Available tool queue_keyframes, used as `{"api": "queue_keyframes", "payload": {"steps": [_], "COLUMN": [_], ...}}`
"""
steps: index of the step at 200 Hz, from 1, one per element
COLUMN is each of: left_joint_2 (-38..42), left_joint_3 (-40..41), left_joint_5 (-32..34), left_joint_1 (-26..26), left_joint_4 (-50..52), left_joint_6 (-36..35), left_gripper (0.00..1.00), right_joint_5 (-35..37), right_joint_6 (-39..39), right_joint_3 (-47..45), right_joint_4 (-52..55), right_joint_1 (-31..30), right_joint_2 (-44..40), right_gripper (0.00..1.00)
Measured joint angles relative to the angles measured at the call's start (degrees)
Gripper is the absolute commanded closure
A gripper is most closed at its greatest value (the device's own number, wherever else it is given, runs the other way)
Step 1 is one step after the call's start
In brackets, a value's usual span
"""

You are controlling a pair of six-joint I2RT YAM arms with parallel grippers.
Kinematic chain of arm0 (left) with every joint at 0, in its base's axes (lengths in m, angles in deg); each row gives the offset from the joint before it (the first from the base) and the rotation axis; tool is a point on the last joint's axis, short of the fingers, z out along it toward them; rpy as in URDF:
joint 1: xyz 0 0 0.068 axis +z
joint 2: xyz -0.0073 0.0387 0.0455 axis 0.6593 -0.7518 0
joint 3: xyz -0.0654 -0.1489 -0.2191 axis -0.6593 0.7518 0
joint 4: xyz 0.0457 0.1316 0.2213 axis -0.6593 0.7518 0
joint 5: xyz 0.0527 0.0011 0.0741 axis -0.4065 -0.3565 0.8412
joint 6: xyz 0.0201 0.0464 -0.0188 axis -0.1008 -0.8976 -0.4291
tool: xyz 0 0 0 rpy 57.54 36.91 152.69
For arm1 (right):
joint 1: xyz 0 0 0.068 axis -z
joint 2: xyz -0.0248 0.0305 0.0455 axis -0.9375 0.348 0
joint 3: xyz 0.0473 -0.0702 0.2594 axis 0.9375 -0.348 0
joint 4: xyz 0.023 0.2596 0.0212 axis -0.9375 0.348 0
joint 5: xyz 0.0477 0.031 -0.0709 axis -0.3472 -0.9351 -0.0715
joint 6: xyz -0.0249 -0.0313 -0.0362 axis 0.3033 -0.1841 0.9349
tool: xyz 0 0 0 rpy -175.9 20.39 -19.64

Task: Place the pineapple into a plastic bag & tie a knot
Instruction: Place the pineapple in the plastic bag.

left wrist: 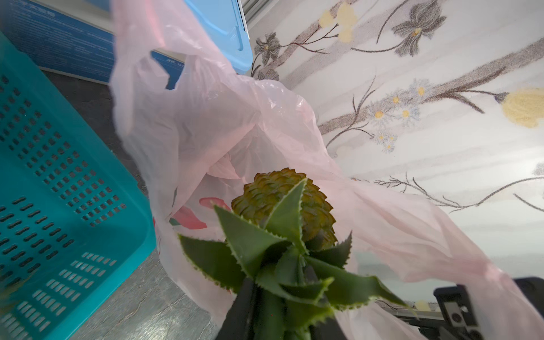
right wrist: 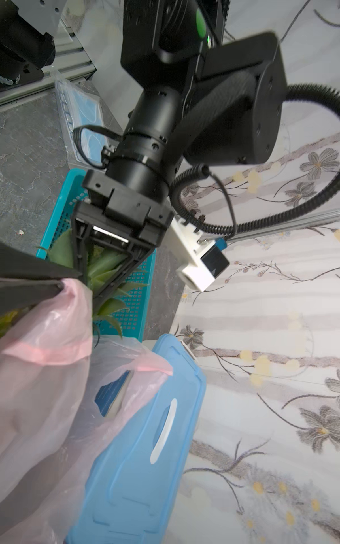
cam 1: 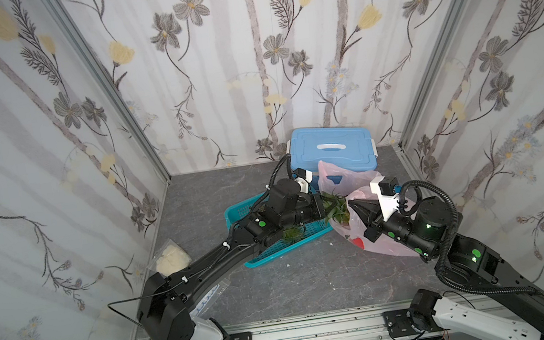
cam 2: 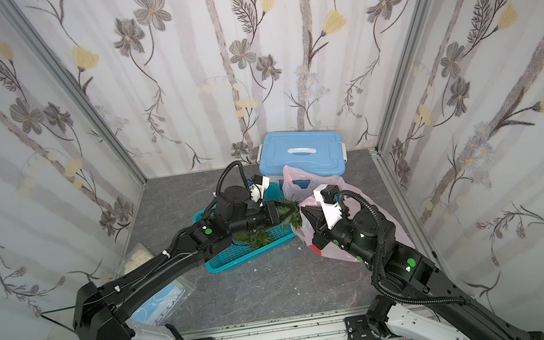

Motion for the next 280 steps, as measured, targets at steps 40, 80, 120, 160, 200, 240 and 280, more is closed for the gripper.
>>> {"api": "queue_keyframes", "payload": {"steps": [40,80,120,160,200,240,280], "left_joint_2": [-10.0,-18.3,-20.3,-15.8,-6.2,3.5,7.2], "left_joint_3": [-3.6,-7.4,-8.1,-4.4,1.6,3.7,-3.5], "left_joint_5": [2.7,6.1,10.8,17.2,18.8,19.6,28.3], "left_joint_1": [-0.7,-3.0,-5.2,-5.3,-5.4,-5.4,-0.5], "left_joint_4": [0.7,4.8,7.0,9.5,10.3,15.6,34.9], "left_joint_6": [1.1,0.2,-2.9,-7.5,-12.7,-16.7,-12.5], "left_gripper": [1.00,0.77,0.32,0.06,0.00,0.00,0.00], "right_joint_5": [-0.4,1.2,2.7,3.2,1.6,-4.9,-7.1], "right_joint_6": [0.8,-0.3,-2.3,-3.4,-3.7,-2.5,-2.3], "right_joint_3": [-5.0,-11.1,-16.1,-21.3,-25.6,-27.7,-28.0], "right_joint_4": [-3.8,-5.9,-5.7,-4.9,-4.5,-4.0,-3.7], "right_joint_1": [0.2,0.5,0.7,0.9,1.0,1.1,1.1], "right_joint_2": [-1.4,-4.2,-7.7,-11.8,-16.0,-16.3,-16.6], "right_gripper": [1.00,1.00,1.00,1.00,1.00,1.00,1.00]}}
